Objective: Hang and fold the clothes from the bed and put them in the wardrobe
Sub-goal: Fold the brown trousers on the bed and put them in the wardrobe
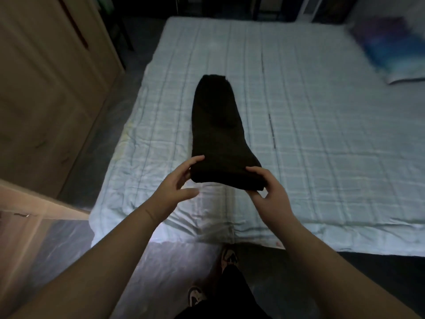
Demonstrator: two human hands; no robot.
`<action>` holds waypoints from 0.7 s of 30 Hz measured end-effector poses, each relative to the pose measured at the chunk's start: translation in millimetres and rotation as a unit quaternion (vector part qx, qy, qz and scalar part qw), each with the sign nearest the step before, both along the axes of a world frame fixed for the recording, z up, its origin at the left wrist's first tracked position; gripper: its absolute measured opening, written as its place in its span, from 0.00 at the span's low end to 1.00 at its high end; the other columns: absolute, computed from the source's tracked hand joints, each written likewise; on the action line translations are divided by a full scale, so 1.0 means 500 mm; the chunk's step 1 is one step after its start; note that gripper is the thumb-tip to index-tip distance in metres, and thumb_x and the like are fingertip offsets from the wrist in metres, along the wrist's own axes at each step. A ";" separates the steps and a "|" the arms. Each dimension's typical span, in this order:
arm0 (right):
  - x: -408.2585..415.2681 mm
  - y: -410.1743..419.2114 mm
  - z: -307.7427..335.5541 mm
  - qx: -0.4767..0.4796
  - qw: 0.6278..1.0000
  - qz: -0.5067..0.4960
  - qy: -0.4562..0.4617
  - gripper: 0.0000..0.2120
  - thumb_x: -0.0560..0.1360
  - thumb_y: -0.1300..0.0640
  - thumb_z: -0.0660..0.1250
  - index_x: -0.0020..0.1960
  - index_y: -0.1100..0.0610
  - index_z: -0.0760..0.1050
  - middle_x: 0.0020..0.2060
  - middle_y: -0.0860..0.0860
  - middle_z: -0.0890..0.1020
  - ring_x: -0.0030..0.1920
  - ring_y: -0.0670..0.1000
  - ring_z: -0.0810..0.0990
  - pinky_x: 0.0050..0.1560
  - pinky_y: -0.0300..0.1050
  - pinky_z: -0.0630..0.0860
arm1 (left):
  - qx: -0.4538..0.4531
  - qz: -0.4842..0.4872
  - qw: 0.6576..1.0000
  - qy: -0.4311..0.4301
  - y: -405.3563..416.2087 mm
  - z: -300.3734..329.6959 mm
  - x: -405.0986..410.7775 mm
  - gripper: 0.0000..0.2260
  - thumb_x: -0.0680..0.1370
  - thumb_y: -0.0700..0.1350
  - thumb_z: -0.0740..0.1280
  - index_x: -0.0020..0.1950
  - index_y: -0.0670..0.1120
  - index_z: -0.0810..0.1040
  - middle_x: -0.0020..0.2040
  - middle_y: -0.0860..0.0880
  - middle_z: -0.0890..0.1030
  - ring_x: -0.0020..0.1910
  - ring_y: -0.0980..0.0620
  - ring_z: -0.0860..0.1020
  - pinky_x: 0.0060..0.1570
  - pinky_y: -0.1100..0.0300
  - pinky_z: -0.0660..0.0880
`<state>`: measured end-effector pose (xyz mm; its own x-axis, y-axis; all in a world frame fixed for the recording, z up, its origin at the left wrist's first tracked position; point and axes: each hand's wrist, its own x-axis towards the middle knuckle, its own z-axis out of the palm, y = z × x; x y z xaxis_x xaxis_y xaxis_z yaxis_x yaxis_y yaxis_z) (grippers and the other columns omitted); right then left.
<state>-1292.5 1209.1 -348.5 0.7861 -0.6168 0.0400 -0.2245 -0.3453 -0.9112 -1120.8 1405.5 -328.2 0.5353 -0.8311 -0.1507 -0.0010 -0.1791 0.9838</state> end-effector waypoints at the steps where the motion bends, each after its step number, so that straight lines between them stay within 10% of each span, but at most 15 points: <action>1: 0.006 0.000 0.027 -0.022 1.000 -0.010 -0.013 0.23 0.75 0.65 0.72 0.64 0.44 0.77 0.59 0.38 0.80 0.61 0.38 0.78 0.62 0.40 0.76 | 0.010 -0.008 0.999 -0.048 0.001 0.028 -0.001 0.31 0.73 0.32 0.67 0.74 0.52 0.69 0.69 0.53 0.75 0.70 0.59 0.72 0.65 0.70 0.67; 11: -0.018 -0.001 0.257 -0.275 0.953 -0.021 -0.122 0.14 0.70 0.56 0.79 0.54 0.49 0.82 0.42 0.37 0.74 0.46 0.44 0.71 0.51 0.35 0.68 | -0.038 0.134 0.869 -0.475 0.028 0.218 0.001 0.15 0.71 0.58 0.75 0.54 0.52 0.84 0.43 0.56 0.72 0.46 0.55 0.71 0.50 0.68 0.66; 21: -0.047 0.048 0.291 -0.100 0.988 0.038 -0.113 0.26 0.70 0.65 0.78 0.57 0.41 0.74 0.52 0.36 0.81 0.56 0.41 0.81 0.57 0.30 0.74 | -0.034 0.063 0.950 -0.304 0.089 0.256 -0.021 0.21 0.72 0.46 0.78 0.61 0.61 0.77 0.53 0.58 0.82 0.55 0.56 0.81 0.57 0.65 0.75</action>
